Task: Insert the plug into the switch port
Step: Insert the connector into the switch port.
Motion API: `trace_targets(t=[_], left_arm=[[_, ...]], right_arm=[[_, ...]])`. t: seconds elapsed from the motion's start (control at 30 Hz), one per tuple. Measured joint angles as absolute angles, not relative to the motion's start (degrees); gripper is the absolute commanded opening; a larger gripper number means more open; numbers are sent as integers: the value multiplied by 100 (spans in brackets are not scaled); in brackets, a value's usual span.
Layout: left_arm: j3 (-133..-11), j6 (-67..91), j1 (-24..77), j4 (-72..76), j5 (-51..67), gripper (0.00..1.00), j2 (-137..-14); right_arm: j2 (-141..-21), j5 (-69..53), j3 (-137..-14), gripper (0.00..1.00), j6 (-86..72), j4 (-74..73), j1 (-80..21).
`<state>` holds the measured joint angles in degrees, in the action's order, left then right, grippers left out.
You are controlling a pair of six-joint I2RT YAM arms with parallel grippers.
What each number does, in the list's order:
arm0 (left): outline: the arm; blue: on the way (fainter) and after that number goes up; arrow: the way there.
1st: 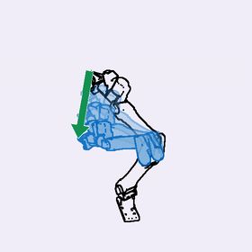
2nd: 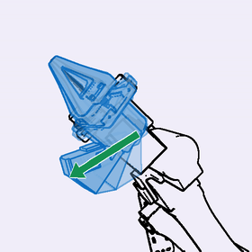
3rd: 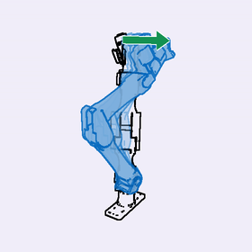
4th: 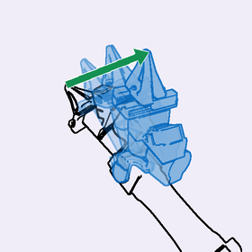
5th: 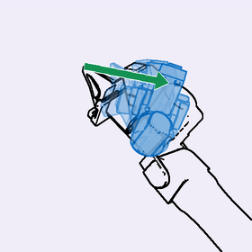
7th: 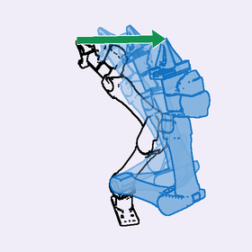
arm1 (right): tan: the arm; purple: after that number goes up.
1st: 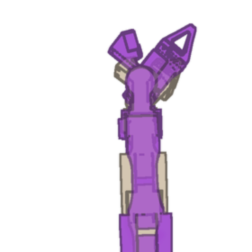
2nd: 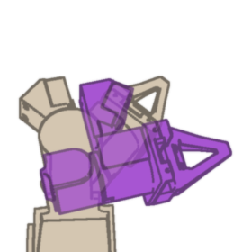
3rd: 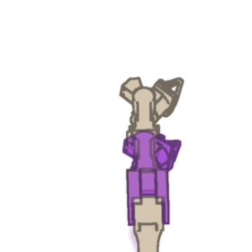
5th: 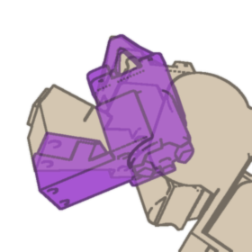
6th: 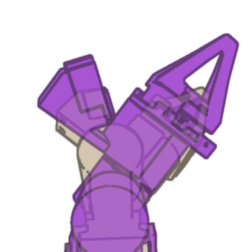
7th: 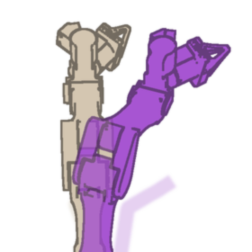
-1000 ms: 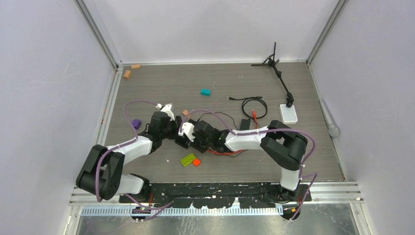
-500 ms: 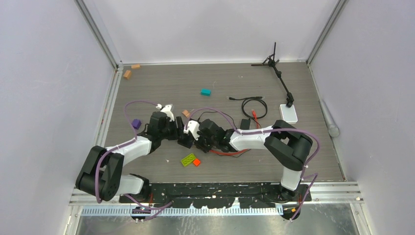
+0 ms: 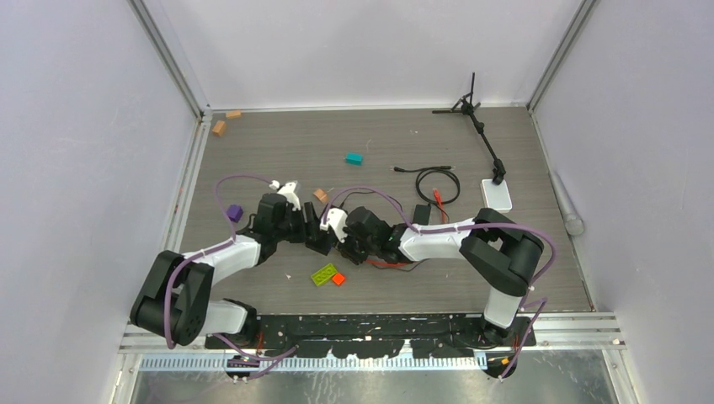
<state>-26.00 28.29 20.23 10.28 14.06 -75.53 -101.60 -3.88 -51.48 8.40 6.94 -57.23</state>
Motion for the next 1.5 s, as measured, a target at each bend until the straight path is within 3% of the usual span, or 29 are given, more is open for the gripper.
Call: trace_targets(t=[0.17, 0.33, 0.43, 0.77, 1.07, 1.5], left_arm=[[-2567, 2838, 2023, 1068, 1520, 58, -7561], [-2425, 2906, 2023, 1135, 1592, 57, -7561], [-2405, 2954, 2023, 1181, 1623, 57, -7564], [-2383, 2980, 2014, 1238, 1658, 53, -7585], [-2333, 3103, 1997, 1616, 1726, 42, -7749], [-2067, 3267, 2311, 2580, 1286, 38, -7911]], right_arm=[[-10165, -377, -5151, 25, 749, 711, -5723], [-10195, -370, -5162, 35, 681, 760, -5723], [-10252, -377, -5223, 36, 666, 779, -5723], [-10344, -395, -5315, 0, 574, 834, -5719], [-10344, -298, -5301, 1, 556, 854, -5719], [-10344, 213, -5594, 1, 554, 305, -5732]])
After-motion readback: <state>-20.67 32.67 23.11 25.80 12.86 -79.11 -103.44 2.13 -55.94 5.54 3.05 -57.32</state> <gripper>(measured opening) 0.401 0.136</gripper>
